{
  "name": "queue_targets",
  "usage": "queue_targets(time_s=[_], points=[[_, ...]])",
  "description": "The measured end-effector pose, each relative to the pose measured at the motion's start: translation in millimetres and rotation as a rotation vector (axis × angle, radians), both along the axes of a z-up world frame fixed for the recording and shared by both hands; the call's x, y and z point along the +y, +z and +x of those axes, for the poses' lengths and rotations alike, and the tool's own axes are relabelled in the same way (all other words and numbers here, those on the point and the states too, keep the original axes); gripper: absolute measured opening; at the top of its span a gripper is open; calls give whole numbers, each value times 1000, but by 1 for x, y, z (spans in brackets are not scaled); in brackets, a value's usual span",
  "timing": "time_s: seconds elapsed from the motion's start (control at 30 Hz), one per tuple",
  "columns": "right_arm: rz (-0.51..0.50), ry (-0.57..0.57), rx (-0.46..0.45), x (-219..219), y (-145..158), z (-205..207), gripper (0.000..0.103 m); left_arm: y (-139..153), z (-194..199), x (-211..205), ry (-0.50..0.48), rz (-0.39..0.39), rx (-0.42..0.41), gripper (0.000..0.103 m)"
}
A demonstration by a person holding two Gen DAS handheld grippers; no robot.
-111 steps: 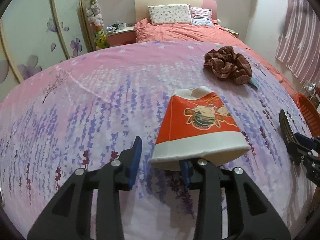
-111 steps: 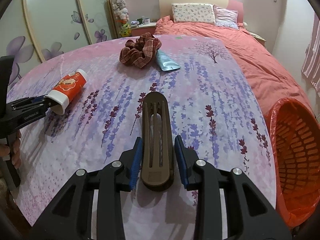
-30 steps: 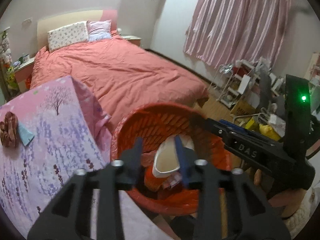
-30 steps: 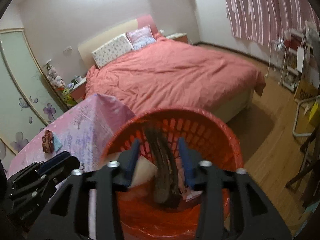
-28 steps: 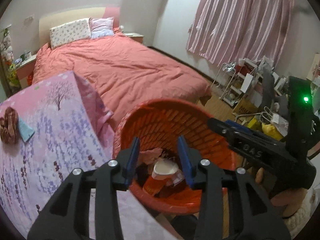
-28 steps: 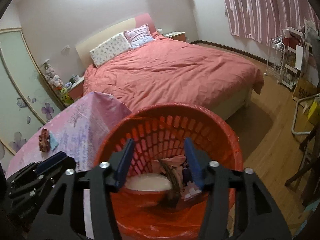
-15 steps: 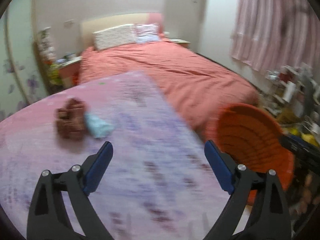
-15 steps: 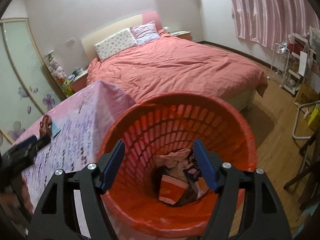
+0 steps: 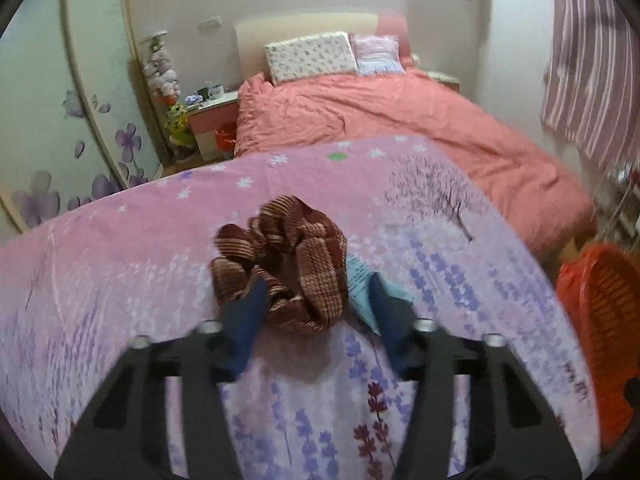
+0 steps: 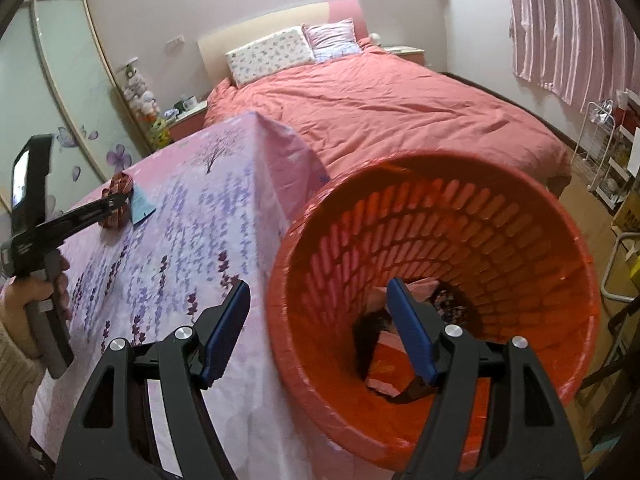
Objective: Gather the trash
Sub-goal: 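Move both grippers back toward the brown plaid cloth and light-blue tube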
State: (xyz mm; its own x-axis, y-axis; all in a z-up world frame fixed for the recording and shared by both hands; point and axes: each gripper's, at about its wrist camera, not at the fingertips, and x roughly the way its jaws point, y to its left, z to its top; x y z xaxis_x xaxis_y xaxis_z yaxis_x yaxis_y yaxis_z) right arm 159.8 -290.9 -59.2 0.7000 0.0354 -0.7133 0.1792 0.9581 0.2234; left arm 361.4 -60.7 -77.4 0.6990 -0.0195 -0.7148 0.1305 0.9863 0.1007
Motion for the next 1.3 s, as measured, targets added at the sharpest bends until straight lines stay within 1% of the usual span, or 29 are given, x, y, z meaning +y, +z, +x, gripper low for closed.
queue_targets(time_s=[0.03, 0.07, 0.13, 0.17, 0.2, 0.3, 0.4, 0.47, 0.5, 0.57, 0.7, 0.8, 0.87, 0.9, 0.93, 0.97, 1.03, 1.07, 1.1, 1.13, 1.23, 1.3], points=[[2, 4, 4, 2, -1, 1, 70, -4, 3, 2, 7, 4, 17, 26], [2, 9, 7, 5, -1, 2, 70, -7, 5, 4, 11, -5, 28, 23], [-2, 18, 8, 9, -1, 2, 70, -6, 6, 17, 21, -57, 31, 17], [-3, 23, 7, 11, 0, 2, 70, -4, 5, 24, 21, -70, 31, 16], [-3, 26, 5, 14, 0, 2, 70, -4, 3, 29, 22, -69, 29, 12], [3, 39, 2, 20, 2, 3, 70, -2, -5, 52, 32, -55, 25, 11], [12, 61, 1, 30, 3, 5, 70, 1, -13, 88, 68, -83, 36, 11], [11, 78, 1, 40, 4, 8, 70, 1, -23, 112, 90, -93, 36, 11], [9, 88, 1, 45, 4, 9, 70, 1, -27, 121, 96, -88, 35, 9], [3, 114, 3, 56, 4, 14, 70, 1, -36, 140, 112, -72, 37, 9], [-7, 168, 5, 82, 5, 26, 70, -2, -47, 180, 154, -79, 59, 9], [-13, 216, 2, 104, 6, 38, 70, -2, -52, 202, 182, -105, 65, 19], [-24, 248, -1, 119, 6, 50, 70, -2, -56, 211, 194, -124, 59, 30], [-27, 260, -1, 125, 6, 55, 70, -1, -57, 213, 198, -135, 50, 44], [-29, 272, 0, 132, 6, 62, 70, 1, -58, 216, 204, -143, 35, 55], [-29, 281, 0, 139, 6, 70, 70, 3, -59, 217, 205, -148, 24, 59], [-30, 293, 4, 148, 6, 86, 70, 6, -57, 214, 200, -157, 13, 72], [-31, 296, 5, 153, 6, 95, 70, 8, -56, 214, 196, -162, 4, 75], [-34, 298, 6, 157, 7, 103, 70, 11, -55, 210, 192, -162, -5, 82], [-38, 299, 6, 162, 6, 112, 70, 13, -54, 208, 186, -160, -15, 86], [-51, 301, 8, 172, 6, 139, 70, 16, -46, 200, 150, -155, -31, 93], [-57, 308, 9, 180, 5, 157, 70, 16, -41, 195, 131, -138, -33, 95]])
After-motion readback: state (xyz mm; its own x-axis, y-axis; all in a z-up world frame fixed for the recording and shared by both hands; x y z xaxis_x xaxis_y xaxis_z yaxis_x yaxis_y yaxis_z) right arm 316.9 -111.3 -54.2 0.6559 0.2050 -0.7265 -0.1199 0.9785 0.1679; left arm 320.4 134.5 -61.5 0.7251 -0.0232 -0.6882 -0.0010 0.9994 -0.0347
